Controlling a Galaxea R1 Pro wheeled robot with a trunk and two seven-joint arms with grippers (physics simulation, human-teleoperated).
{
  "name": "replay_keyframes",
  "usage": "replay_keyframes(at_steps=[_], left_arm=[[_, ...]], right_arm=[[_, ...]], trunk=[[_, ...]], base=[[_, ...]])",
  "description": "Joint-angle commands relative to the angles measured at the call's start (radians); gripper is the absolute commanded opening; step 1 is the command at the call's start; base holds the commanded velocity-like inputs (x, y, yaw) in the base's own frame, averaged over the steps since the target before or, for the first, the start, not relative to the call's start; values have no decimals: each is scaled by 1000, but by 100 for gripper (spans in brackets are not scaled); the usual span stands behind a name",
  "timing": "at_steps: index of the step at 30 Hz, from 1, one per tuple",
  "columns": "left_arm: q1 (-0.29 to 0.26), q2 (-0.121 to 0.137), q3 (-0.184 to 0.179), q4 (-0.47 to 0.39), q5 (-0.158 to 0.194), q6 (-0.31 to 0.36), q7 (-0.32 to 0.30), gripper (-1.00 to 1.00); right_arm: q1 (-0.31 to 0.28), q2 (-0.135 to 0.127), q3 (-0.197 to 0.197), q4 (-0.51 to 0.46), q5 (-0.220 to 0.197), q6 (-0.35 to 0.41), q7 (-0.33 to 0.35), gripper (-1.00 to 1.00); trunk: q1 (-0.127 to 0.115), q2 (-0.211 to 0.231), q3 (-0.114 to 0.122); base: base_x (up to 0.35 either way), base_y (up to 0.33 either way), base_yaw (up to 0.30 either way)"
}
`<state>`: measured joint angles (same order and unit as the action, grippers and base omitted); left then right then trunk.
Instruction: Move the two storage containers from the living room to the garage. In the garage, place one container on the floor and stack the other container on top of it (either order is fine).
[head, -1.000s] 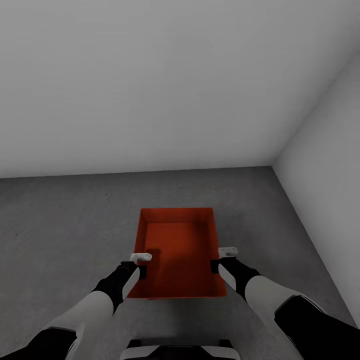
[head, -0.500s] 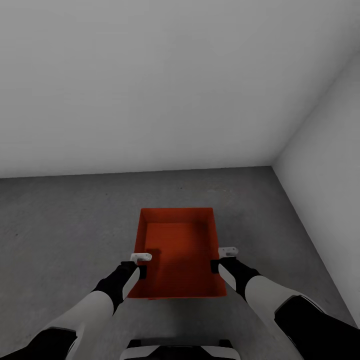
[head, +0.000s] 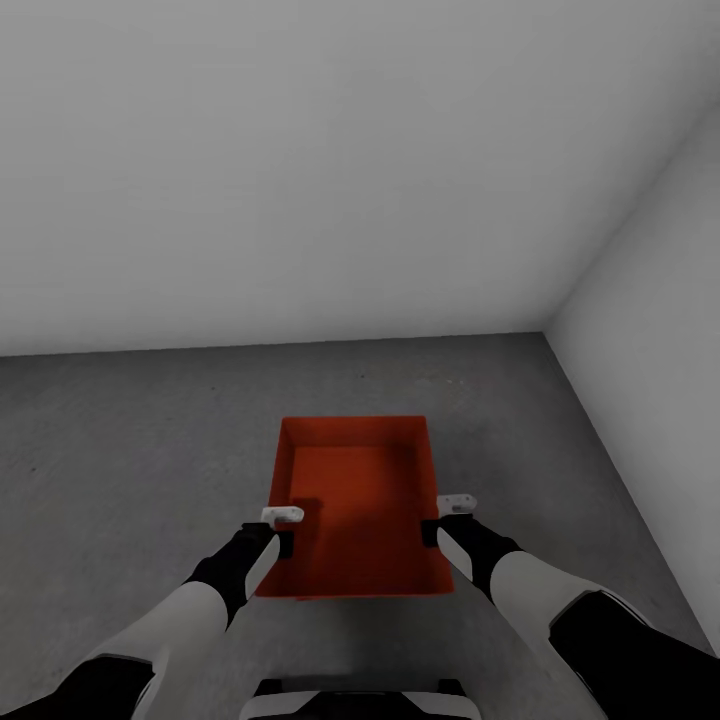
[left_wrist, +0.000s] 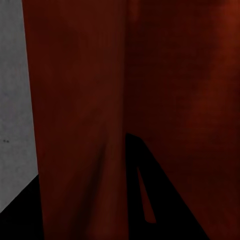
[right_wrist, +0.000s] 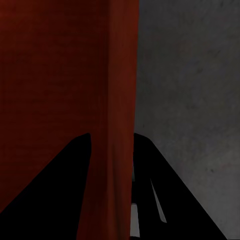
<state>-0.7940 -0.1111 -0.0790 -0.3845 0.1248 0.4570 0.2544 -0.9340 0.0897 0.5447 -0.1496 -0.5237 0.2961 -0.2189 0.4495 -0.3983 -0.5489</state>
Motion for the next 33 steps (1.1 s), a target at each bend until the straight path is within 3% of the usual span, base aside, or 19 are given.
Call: replay_keyframes(at_steps=[1,11,17,33], left_arm=[[-1,4,-21,-5,3,6,10,-100],[-1,5,-21,-3,5,10,8,-100],[-1,5,-21,-4,3,9,8,-100],[-1,5,-21,-4,3,12,0,-100]], right_arm=[[0,0,24,-1,-53,10,-5,-100],[0,1,24,-1,-53,11,-5,-100],[0,1,24,-1,-53,11,-5,-100],[0,1,24,-1,-53,11,-5,-100]], trunk=[[1,-2,-1],[35,-65,-30],[35,-65,-30],[96,-177,-80]], base=[[0,0,0],[0,0,0],[0,0,0],[0,0,0]])
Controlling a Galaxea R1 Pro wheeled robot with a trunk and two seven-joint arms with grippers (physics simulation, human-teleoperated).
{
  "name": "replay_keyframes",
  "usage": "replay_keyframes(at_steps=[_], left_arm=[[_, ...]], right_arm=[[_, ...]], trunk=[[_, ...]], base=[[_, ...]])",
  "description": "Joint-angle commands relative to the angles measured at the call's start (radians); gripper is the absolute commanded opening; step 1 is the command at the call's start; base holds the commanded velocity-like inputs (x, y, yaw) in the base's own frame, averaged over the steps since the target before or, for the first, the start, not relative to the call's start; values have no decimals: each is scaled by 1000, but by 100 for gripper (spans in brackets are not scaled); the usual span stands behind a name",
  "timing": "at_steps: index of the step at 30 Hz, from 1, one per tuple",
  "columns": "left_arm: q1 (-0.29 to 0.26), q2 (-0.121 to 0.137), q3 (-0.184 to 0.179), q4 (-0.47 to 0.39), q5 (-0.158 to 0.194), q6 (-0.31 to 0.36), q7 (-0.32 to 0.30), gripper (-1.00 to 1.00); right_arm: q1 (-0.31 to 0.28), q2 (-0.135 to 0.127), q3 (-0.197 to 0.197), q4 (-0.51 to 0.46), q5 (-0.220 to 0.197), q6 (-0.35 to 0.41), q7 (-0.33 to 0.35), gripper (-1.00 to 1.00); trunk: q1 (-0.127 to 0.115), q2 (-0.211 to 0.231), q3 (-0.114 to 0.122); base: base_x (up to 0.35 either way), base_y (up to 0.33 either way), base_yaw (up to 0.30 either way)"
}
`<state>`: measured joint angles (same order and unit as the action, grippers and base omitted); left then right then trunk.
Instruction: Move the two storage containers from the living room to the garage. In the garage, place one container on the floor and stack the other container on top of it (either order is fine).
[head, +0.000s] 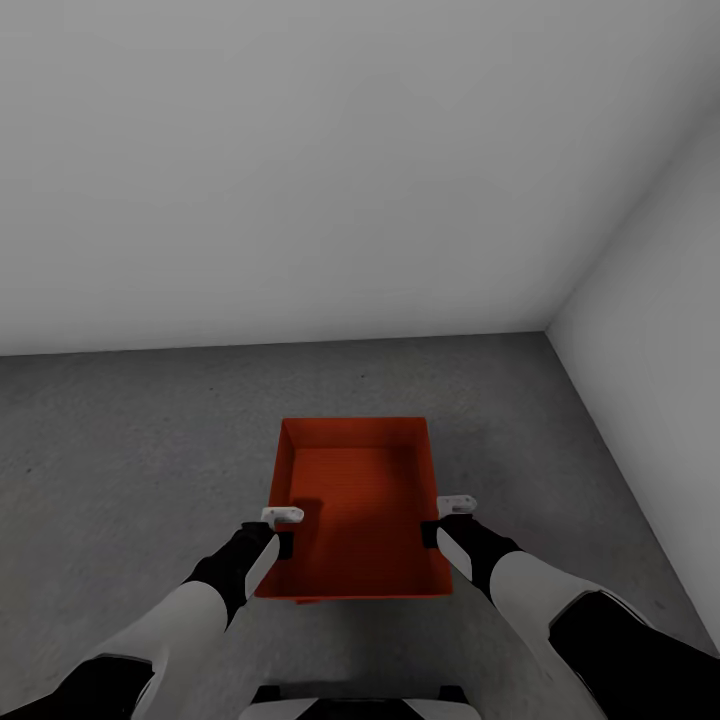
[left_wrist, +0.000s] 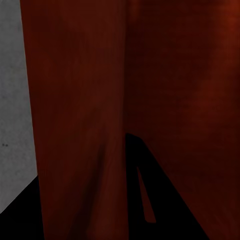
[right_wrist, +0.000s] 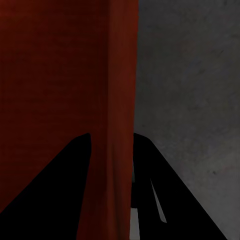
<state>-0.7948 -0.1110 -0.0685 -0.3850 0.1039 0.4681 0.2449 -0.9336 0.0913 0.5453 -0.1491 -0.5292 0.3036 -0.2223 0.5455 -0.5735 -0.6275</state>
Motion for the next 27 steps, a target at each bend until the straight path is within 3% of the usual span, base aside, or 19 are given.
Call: replay_keyframes(at_steps=[1,7,23,27], left_arm=[[0,5,-31,-3,24,1,10,-100],[0,5,-31,-3,23,-1,15,-100],[0,5,-31,-3,23,-2,19,-100],[0,5,-31,-3,23,-1,19,-100]], right_arm=[[-1,-1,24,-1,-48,3,-2,-100],[-1,-1,24,-1,-48,3,-2,-100],[-1,-1,24,-1,-48,3,-2,-100],[-1,-1,24,-2,-48,3,-2,-100]], trunk=[[4,-8,-4],[27,-50,-23],[27,-50,-23],[43,-78,-36]], base=[[0,0,0],[0,0,0],[0,0,0],[0,0,0]])
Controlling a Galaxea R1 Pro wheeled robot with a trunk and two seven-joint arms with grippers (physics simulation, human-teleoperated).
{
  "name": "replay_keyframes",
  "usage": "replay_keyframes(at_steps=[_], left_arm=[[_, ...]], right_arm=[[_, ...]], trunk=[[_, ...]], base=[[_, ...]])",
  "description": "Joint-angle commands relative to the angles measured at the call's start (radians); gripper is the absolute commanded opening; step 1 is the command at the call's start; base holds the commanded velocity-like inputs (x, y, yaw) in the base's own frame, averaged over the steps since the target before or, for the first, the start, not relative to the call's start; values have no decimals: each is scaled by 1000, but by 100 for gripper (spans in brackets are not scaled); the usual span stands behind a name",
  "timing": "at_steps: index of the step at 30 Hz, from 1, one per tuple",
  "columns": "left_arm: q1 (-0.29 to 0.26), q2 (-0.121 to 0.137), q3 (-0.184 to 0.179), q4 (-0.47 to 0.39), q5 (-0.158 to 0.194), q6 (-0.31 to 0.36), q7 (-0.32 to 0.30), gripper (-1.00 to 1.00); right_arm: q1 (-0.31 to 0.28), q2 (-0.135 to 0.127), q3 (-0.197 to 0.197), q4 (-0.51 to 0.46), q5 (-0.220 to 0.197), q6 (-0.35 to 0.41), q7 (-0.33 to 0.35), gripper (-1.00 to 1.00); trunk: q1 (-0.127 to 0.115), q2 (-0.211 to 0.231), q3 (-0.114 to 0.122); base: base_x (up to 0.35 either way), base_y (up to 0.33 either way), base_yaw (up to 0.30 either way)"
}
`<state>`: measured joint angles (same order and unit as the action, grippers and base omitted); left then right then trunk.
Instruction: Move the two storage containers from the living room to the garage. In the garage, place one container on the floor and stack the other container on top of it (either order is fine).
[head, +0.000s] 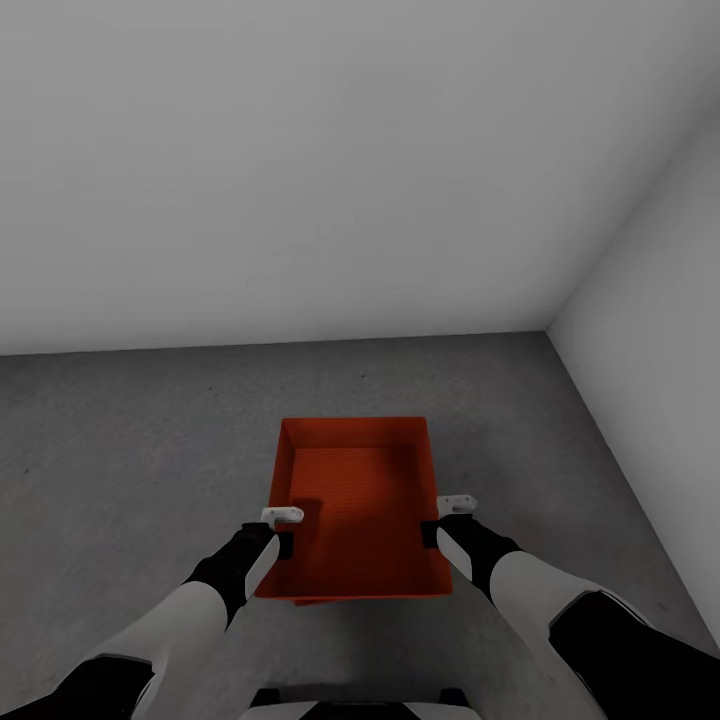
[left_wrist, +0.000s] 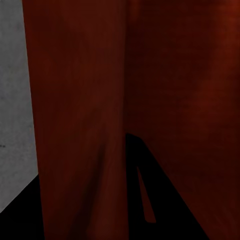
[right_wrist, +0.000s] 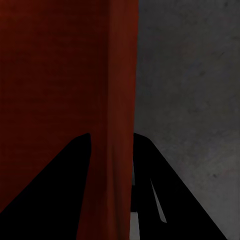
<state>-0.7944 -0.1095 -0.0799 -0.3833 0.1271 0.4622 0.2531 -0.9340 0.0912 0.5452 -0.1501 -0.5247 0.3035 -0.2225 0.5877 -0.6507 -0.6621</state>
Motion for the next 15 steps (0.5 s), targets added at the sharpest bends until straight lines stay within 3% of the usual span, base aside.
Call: replay_keyframes(at_steps=[1,15], left_arm=[[0,4,-20,-4,1,5,10,-100],[0,4,-20,-4,2,6,8,-100]], right_arm=[[0,-1,24,0,-52,3,-1,-100],[0,-1,24,0,-52,2,-1,-100]], trunk=[[4,-8,-4],[58,-106,-48]], base=[[0,0,0],[0,0,0]])
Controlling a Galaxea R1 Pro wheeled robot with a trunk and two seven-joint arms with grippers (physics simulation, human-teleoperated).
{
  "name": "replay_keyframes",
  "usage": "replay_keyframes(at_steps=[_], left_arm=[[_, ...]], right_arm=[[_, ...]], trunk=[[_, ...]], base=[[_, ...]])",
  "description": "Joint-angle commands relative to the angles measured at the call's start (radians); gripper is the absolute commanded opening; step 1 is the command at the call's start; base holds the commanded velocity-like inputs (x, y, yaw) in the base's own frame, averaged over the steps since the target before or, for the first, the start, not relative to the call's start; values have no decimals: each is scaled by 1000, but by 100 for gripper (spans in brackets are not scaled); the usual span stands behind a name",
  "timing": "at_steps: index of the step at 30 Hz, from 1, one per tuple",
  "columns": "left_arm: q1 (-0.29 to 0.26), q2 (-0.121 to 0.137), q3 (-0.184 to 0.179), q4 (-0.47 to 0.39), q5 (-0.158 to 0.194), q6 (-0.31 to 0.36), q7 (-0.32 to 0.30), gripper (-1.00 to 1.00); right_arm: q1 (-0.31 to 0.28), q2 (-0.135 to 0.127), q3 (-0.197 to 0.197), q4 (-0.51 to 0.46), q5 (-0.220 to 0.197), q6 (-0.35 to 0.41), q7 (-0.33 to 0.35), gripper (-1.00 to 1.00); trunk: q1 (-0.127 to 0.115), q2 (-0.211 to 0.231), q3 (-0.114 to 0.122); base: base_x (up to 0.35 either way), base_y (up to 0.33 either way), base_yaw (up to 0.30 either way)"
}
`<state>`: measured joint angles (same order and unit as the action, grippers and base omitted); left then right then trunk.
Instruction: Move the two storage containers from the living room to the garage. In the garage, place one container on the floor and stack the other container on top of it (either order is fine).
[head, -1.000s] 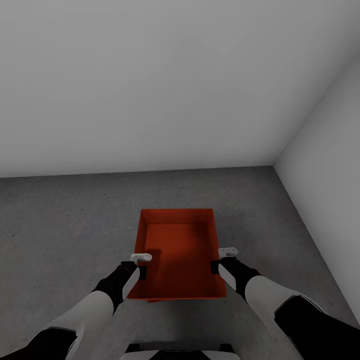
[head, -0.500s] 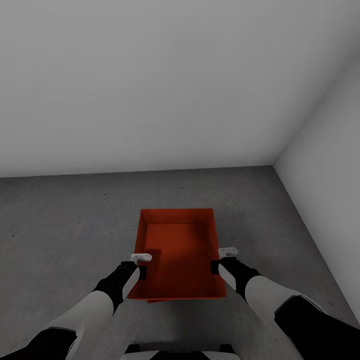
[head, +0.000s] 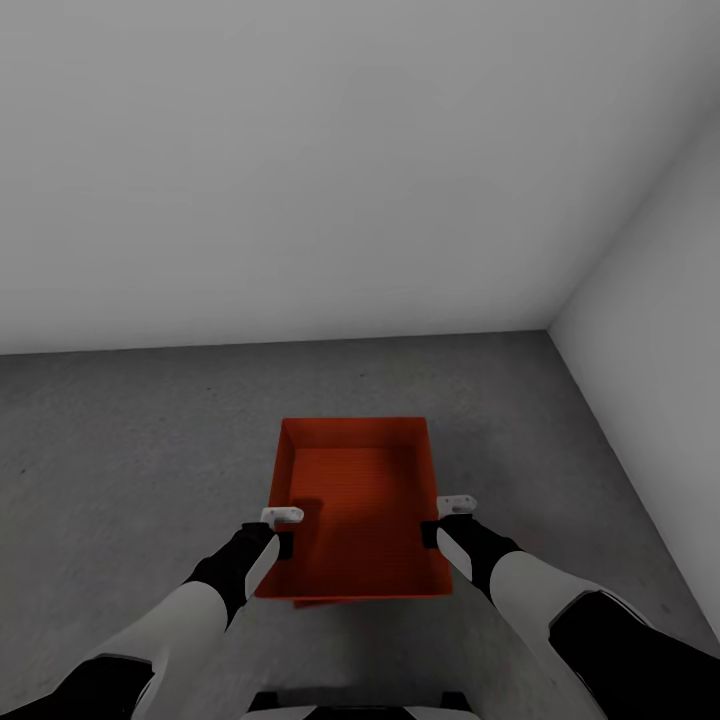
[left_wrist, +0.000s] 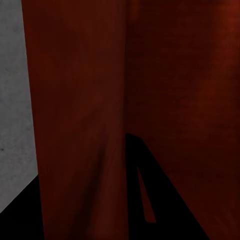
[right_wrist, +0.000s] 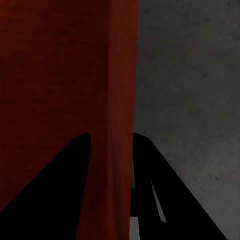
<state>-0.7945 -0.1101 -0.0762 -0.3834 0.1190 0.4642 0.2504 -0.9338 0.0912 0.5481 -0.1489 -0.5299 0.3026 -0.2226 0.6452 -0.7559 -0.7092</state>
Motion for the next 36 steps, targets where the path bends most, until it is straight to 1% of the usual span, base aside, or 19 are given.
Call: replay_keyframes(at_steps=[1,21,26,36], left_arm=[[0,4,-24,-3,10,4,10,-100],[0,4,-24,-5,8,2,15,-100],[0,4,-24,-5,8,2,15,-100],[0,4,-24,-5,8,2,13,-100]], right_arm=[[0,-1,21,-1,-47,3,-1,-100],[0,-1,21,-1,-47,3,-1,-100],[0,-1,21,-1,-47,3,-1,-100],[0,-1,21,-1,-47,3,-1,-100]], trunk=[[4,-8,-4],[81,-148,-67],[81,-148,-67],[119,-218,-98]], base=[[0,0,0],[0,0,0],[0,0,0],[0,0,0]])
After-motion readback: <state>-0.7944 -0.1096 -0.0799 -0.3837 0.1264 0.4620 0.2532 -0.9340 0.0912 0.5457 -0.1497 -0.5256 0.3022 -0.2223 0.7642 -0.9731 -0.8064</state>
